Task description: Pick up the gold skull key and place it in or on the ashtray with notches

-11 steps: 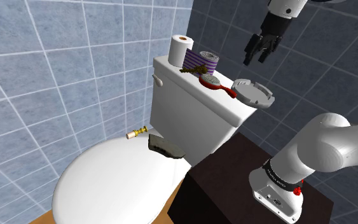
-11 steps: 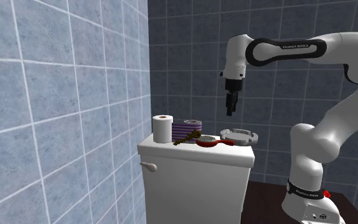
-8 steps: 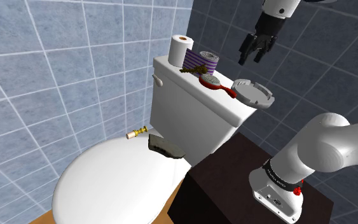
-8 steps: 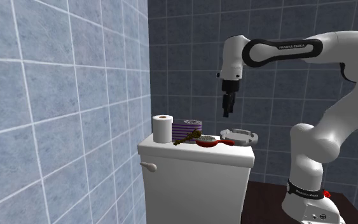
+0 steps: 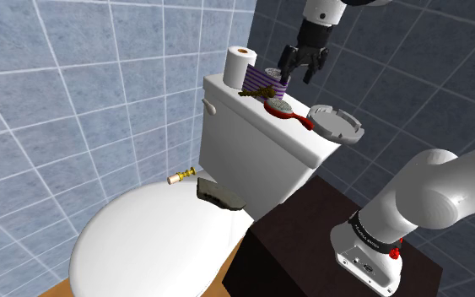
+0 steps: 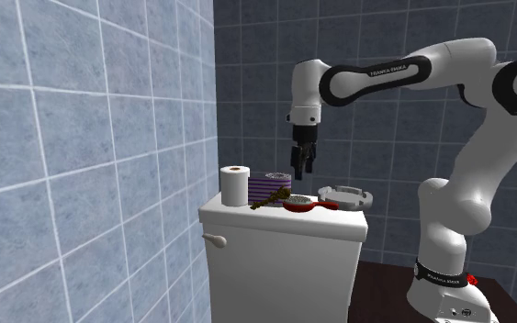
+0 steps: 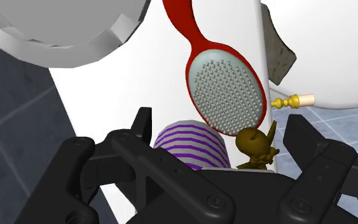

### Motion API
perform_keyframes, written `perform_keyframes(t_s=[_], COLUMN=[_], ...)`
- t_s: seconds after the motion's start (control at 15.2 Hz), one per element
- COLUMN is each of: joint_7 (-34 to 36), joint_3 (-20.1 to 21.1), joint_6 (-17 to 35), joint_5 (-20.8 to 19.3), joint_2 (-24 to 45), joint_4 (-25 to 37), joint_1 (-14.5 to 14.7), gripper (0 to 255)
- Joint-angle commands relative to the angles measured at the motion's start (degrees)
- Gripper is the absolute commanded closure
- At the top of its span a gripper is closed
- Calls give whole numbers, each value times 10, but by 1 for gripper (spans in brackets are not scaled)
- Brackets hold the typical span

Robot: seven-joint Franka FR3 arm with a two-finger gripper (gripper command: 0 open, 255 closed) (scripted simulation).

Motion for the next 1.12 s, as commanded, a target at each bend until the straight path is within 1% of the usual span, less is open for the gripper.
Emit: perform_keyframes(t_s=[0.0,0.2,0.26,0.73,1.06], joint_7=[19,48,50,50,50], joint_3=[9,23,24,25,25], joint_6=[15,29,30,89,89], joint_5=[5,10,10,10,10], joint_2=[50,115,120,127,127], joint_4=[32,78,82,30,30], joint_1=[2,6,7,7,7], gripper=[0,0,0,0,0])
